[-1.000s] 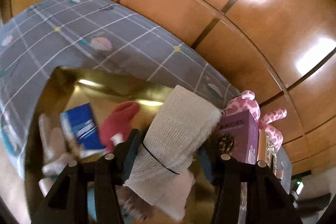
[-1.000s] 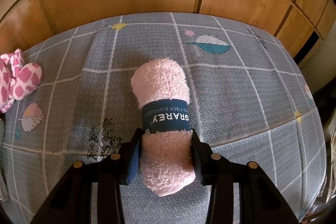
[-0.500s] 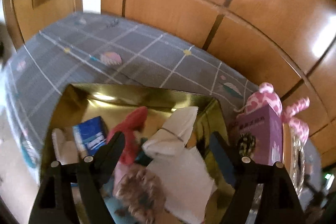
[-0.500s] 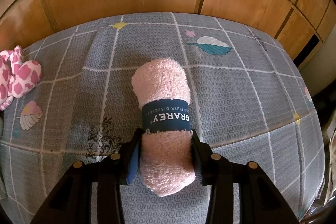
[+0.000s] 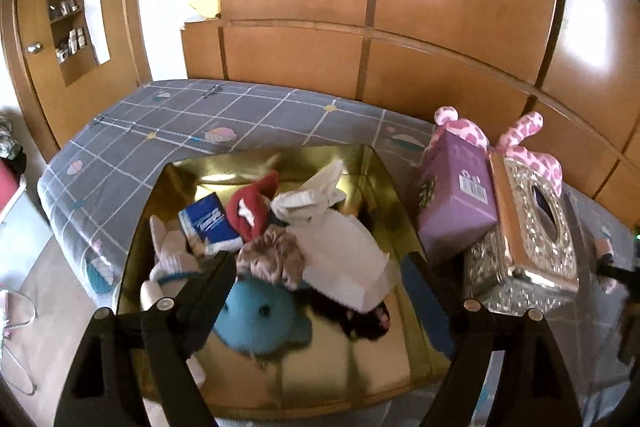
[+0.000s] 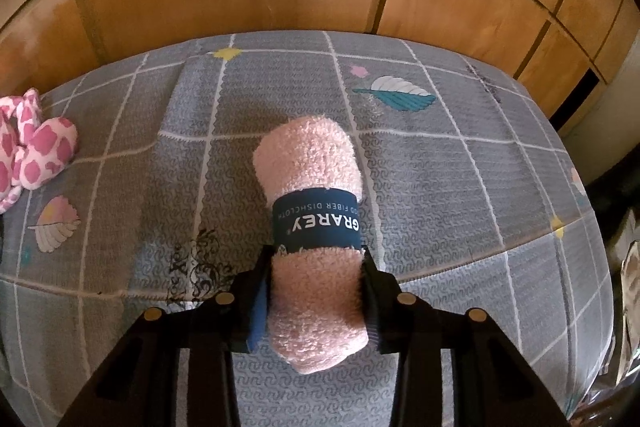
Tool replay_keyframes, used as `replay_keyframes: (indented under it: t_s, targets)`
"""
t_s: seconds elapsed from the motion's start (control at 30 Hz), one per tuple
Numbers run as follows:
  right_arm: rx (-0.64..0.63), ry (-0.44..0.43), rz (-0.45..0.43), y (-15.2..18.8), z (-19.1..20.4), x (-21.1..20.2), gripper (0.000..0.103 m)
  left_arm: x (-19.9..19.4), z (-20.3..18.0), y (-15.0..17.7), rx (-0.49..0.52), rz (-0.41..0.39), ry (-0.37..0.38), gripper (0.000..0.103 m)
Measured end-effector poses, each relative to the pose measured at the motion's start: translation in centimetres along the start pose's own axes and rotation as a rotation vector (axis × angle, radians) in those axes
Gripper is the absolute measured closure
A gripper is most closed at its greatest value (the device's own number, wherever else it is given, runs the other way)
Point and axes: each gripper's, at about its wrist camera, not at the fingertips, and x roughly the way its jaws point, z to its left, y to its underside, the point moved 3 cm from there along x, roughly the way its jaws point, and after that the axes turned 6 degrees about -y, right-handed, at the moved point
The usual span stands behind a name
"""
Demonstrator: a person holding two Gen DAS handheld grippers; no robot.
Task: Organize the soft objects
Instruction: 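Carry the pink towel roll over the gold tray and release it with the right tool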
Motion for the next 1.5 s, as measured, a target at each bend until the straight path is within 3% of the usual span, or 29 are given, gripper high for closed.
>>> replay_keyframes:
  t_s: [0.1,0.3,0.73,1.2,1.5]
  targets:
    - [-0.008,-0.007,0.001,0.2,0.5,-0.6,0.067,-0.9,-0.2,0.9,0.002,-0.008,0.007,0.017]
    - [0.016,-0.102,0.002,0.4,2.0,-2.1,0.068,-1.9,-0.6,2.0,0.023,-0.027,0.015,0.015]
    - [-0.068,-0.216,-0.092,-2.3,9.4,-7.4,0.068,-2.5,-0.3,2.9,0.028,-0.018,0.036,0.015]
    - [-0.201,-0.364,-0.266,-7.0,19.7,-15.5,0.068,-2.2,0.9,3.6,0.012,-0.004,0.037,0.015]
    - [-0.43,-0.557,-0.328,-5.5,29.9,-20.7,0.068,-1.9,2.0,3.8,-0.024,0.012,0.05,0.015]
